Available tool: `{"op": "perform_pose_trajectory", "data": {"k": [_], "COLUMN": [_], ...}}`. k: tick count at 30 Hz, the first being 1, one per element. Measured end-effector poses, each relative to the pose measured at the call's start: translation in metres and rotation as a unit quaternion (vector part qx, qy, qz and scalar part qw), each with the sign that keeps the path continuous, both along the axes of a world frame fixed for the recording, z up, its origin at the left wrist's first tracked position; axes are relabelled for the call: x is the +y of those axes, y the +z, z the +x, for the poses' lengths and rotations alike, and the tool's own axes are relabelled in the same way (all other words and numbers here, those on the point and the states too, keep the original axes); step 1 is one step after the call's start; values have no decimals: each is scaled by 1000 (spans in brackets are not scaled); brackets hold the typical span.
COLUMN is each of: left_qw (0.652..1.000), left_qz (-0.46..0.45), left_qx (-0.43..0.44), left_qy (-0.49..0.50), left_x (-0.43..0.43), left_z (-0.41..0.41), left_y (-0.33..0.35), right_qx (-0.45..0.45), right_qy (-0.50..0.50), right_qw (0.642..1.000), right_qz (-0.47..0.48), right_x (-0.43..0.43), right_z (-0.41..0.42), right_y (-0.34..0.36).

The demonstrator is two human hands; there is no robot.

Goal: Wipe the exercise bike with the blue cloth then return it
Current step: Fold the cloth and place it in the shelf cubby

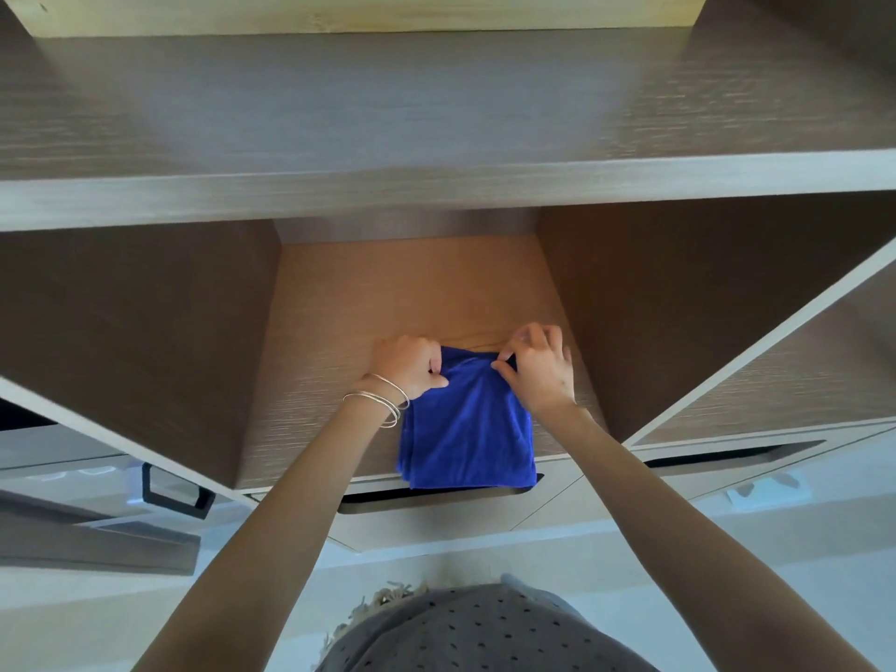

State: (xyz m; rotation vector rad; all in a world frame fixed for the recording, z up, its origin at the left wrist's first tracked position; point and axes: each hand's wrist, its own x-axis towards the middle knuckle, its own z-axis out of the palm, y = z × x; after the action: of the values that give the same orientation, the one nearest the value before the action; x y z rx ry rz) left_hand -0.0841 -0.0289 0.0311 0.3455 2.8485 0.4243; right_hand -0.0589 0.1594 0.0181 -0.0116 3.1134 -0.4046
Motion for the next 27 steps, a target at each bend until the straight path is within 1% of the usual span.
{"op": "perform_pose_trajectory", "data": {"k": [4,8,10,12,14,15,16,18,19,21,22,24,26,27], "left_qw": [1000,1000,1000,1000,1000,999,997,985,983,988,990,992,991,992], "left_qz": [-15,8,6,-11,-6,1,-2,-36,-63,-102,-97,-63,0,31], "left_qx": [-9,9,21,9,12,36,81,164,169,118,97,99,112,99], "left_qy": [2,9,12,1,-3,2,11,29,25,15,24,52,67,67], "left_x": [-1,-3,-5,-7,-8,-8,-7,-6,-4,0,1,-2,-12,-18], "left_z": [-5,-8,-9,-9,-10,-12,-14,-19,-21,-22,-22,-20,-8,1], "left_y": [-1,-4,-6,-7,-8,-8,-8,-7,-7,-9,-10,-9,-4,-2], "right_qx": [-12,-40,-58,-82,-106,-113,-117,-126,-129,-122,-111,-76,-25,-2], "right_qy": [-14,-40,-35,-24,-12,-7,-3,-1,2,5,2,-13,-22,-24], "right_qw": [999,995,993,992,992,992,992,991,991,991,993,995,996,993], "right_qz": [-47,-87,-93,-93,-67,-49,-38,-40,-42,-45,-49,-63,-88,-112], "right_x": [7,15,19,22,21,20,19,18,18,18,19,20,22,24], "right_z": [1,-3,-8,-10,-10,-11,-12,-15,-17,-19,-20,-16,-4,5], "right_y": [6,12,14,15,15,14,14,14,15,14,14,12,12,11]}}
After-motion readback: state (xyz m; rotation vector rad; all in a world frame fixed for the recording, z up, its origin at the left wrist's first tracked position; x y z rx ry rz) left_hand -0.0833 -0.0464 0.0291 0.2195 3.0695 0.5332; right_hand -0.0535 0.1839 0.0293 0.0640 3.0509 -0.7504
